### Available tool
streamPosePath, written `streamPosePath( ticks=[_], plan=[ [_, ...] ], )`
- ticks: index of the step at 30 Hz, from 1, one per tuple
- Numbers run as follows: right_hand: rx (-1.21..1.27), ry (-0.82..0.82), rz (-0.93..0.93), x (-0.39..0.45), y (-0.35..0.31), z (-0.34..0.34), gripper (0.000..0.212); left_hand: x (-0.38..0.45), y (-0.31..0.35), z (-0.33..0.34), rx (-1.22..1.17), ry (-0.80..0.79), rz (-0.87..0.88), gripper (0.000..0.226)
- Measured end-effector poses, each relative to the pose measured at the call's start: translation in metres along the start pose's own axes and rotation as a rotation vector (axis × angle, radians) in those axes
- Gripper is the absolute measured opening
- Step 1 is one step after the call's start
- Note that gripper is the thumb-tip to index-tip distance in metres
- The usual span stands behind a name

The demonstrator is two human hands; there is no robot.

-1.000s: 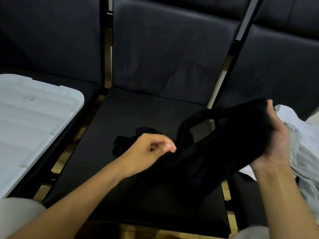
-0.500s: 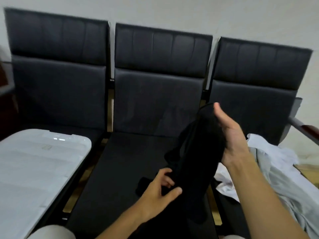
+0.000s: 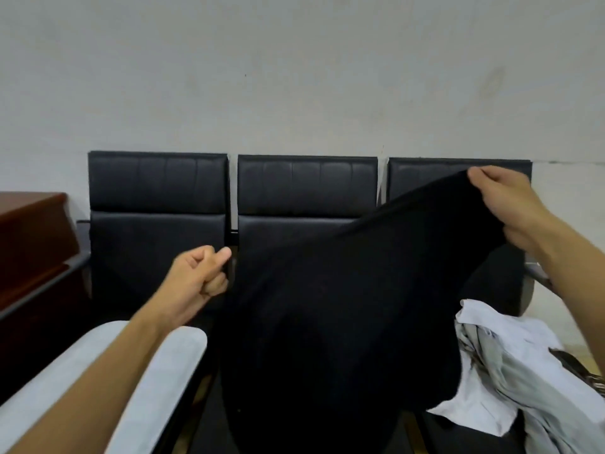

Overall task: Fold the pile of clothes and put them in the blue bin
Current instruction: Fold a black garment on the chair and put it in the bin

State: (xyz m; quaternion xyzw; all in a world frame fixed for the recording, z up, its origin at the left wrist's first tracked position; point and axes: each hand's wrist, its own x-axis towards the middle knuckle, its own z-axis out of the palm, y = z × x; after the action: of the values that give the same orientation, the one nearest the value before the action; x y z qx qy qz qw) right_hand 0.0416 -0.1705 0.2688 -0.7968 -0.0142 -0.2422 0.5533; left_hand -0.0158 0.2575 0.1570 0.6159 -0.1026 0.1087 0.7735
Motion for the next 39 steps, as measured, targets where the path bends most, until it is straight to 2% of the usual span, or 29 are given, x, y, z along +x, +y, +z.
streamPosePath(
  ticks=[3,6,8,10,12,15,17,19,22,24,27,29,31,33,35,36,37,39],
  plan=[
    [0.005,-0.026,0.010,0.002,0.002,-0.012,0.023,0.016,0.027,-0.003,0.350,-0.060,0.051,0.042],
    [0.070,-0.222,-0.023,-0.007,-0.020,0.001,0.026,0.017,-0.002,0.026,0.576,-0.159,0.002,0.025],
    [0.096,-0.369,-0.096,-0.017,-0.039,0.013,0.023,0.007,-0.043,0.057,0.551,-0.288,-0.082,0.020],
    [0.077,-0.513,-0.164,-0.029,-0.058,0.024,0.022,-0.006,-0.076,0.093,0.547,-0.417,-0.126,0.053],
    [0.060,-0.638,-0.180,-0.039,-0.073,0.029,0.022,-0.016,-0.088,0.128,0.492,-0.473,-0.131,0.070],
    [0.080,-0.714,-0.180,-0.046,-0.084,0.029,0.025,-0.030,-0.094,0.167,0.386,-0.548,-0.164,0.051],
    [0.135,-0.687,-0.180,-0.047,-0.088,0.025,0.026,-0.038,-0.095,0.180,0.390,-0.604,-0.202,0.031],
    [0.183,-0.631,-0.183,-0.045,-0.090,0.018,0.024,-0.049,-0.096,0.183,0.371,-0.617,-0.282,0.025],
    [0.204,-0.500,-0.172,-0.039,-0.088,0.006,0.023,-0.062,-0.106,0.162,0.274,-0.550,-0.380,0.019],
    [0.221,-0.392,-0.135,-0.034,-0.084,-0.001,0.024,-0.068,-0.111,0.142,0.153,-0.469,-0.420,0.029],
    [0.234,-0.265,-0.067,-0.030,-0.075,-0.008,0.025,-0.074,-0.113,0.110,0.053,-0.401,-0.425,0.036],
    [0.221,-0.236,-0.037,-0.029,-0.068,-0.011,0.026,-0.075,-0.111,0.087,-0.001,-0.390,-0.380,0.042],
    [0.193,-0.221,-0.021,-0.029,-0.062,-0.013,0.025,-0.072,-0.100,0.066,-0.063,-0.309,-0.363,0.049],
    [0.158,-0.181,-0.004,-0.028,-0.057,-0.016,0.024,-0.064,-0.085,0.046,0.065,-0.160,-0.247,0.042],
    [0.137,-0.124,0.008,-0.025,-0.050,-0.021,0.025,-0.052,-0.071,0.030,0.428,-0.013,-0.066,0.017],
    [0.127,-0.105,0.020,-0.023,-0.045,-0.022,0.025,-0.046,-0.067,0.020,0.625,0.064,-0.003,0.016],
    [0.119,-0.092,0.038,-0.023,-0.042,-0.023,0.026,-0.040,-0.066,0.012,0.780,0.155,0.016,0.024],
    [0.106,-0.089,0.058,-0.024,-0.034,-0.023,0.027,-0.038,-0.062,0.001,0.885,0.254,-0.062,0.024]
  ],
)
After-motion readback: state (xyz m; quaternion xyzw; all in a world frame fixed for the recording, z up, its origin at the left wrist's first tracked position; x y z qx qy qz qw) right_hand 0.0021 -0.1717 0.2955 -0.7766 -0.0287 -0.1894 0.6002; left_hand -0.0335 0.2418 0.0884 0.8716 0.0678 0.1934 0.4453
